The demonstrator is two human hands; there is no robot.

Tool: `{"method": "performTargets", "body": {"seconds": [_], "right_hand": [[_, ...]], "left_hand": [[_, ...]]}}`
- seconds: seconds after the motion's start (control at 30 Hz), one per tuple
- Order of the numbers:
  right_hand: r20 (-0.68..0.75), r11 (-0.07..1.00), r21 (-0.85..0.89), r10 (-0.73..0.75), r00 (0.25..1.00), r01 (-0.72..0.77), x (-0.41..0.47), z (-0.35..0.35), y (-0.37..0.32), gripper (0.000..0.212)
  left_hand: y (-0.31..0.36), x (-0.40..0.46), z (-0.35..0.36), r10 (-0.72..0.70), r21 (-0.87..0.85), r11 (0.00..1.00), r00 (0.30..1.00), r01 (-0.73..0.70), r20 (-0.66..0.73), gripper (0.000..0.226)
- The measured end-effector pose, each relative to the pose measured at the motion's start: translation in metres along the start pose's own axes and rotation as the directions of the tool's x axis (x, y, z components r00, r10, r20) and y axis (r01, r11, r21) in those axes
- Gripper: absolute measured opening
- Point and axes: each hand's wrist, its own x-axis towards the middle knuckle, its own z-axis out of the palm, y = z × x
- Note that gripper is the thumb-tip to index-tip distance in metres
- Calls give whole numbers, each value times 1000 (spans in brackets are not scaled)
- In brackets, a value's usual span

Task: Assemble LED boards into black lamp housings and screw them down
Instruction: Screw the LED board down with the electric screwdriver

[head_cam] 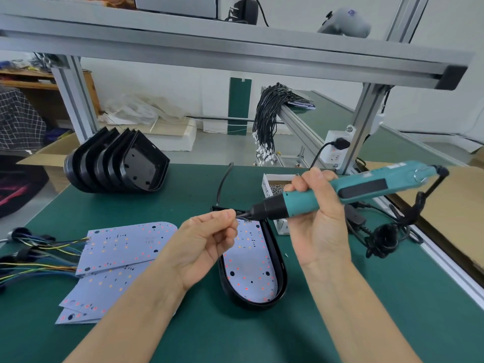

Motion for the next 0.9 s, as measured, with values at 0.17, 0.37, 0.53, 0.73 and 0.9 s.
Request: {"method": "performTargets", "body": {"seconds": [0.17,0.37,0.53,0.73,0.9], "right_hand": [[-38,1000,27,-2,999,3,5,-1,-3,28],[-52,999,46,-3,999,5,8,-3,-6,28],[-58,999,40,-14,998,16,11,-5,-7,28],[-80,1000,0,-20,997,20,17,-14,-5,30],[-103,994,-106,8,995,-19,23,-22,14,34]], "left_hand": [[3,0,7,-19,-26,1000,999,18,-36,9],[4,1,12,-54,-81,996,996,49,-67,11],[7,-2,13,-70,-44,997,997,68,-27,31],[22,1,-13,283,419,902,881,-109,-380,34],[-7,9,-10,70,628,760,939,169,-337,58]]}}
